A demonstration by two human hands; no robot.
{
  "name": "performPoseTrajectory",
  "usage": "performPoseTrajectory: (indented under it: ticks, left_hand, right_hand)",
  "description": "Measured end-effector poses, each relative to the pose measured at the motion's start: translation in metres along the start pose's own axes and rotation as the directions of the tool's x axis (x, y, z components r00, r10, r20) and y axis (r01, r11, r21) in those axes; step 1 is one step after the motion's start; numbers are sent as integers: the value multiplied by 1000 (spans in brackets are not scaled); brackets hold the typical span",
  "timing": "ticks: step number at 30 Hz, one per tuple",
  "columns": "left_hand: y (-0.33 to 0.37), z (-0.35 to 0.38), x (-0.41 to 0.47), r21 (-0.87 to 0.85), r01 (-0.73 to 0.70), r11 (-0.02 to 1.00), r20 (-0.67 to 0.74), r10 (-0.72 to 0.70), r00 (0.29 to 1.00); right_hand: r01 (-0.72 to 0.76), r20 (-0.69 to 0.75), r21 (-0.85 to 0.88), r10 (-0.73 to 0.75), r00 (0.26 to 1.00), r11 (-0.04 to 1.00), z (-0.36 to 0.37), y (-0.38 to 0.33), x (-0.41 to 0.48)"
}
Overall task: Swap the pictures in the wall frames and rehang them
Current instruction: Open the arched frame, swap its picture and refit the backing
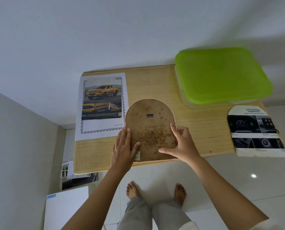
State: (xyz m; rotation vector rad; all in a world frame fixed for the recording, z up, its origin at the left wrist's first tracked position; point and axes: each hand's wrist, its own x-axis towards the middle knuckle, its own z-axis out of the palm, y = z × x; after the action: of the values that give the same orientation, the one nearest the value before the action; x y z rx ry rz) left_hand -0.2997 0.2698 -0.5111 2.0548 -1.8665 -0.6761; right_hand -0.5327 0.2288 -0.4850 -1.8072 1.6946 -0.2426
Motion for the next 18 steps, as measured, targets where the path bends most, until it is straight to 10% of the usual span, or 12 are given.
performPoseTrajectory:
  ticks: [18]
  left_hand:
    - [-7,12,-11,48,0,999,15,-1,1000]
  right_hand:
    - [-45,7,-19,45,999,999,8,-8,-6]
